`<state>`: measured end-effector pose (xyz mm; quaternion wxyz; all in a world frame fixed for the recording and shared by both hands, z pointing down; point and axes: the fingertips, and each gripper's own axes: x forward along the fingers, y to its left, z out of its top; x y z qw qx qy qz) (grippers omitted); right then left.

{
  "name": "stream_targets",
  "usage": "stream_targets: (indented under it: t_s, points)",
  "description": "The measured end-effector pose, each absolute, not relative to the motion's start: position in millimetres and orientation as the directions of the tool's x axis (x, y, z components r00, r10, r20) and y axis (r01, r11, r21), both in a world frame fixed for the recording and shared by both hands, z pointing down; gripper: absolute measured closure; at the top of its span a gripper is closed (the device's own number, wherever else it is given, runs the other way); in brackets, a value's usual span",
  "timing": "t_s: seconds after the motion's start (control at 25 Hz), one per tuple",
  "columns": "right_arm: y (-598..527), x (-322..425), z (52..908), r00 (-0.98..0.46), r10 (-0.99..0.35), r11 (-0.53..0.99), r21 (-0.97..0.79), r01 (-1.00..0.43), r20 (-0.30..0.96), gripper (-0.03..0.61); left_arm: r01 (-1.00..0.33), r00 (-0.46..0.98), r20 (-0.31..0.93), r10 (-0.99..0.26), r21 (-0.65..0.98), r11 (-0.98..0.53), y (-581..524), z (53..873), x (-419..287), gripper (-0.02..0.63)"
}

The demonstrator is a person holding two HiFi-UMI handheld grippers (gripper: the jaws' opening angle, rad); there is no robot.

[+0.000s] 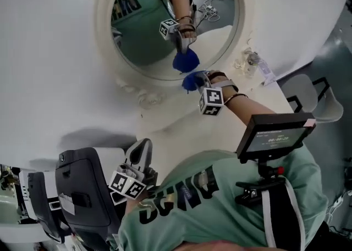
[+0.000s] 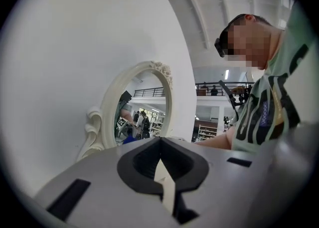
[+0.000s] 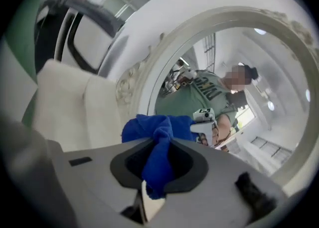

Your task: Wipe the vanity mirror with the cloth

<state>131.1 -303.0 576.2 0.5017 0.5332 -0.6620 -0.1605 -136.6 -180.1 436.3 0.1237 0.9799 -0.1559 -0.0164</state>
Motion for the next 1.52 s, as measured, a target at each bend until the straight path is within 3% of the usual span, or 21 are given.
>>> stream_targets:
  t_s: [0.24, 0.4, 0.56, 0.88, 1.52]
  points:
    - [-196, 107, 475, -0.132, -0.92, 0.282, 0.39, -0.877, 0.369, 0.525, -0.249, 0.961, -0.064, -0.27, 0.232, -0.94, -180, 431, -127, 0.604]
    - [-138, 142, 448, -0.255, -0.922, 0.298, 0.114, -0.948, 0.291, 0.525, -0.258, 0.948, -0.136, -0.289, 0.207, -0.944, -167, 423, -78, 0.604]
    - [-97, 149, 481, -0.35, -0.897, 0.312, -0.173, -0.934, 0.271, 0.525, -0.275, 0.943, -0.12, -0.31, 0.24, -0.931, -152, 440, -58, 0.604]
    - [-75, 189, 489, -0.393, -0.879, 0.362, -0.159, -0.919, 0.271, 0.525, -0.272, 0.952, -0.073, -0.297, 0.242, -0.932, -131, 445, 9, 0.604]
    - [-115, 162, 482, -0.484, -0.836, 0.486, -0.062, -0.872, 0.258, 0.525, -0.335, 0.934, -0.042, -0.354, 0.234, -0.913, -156, 452, 0, 0.604]
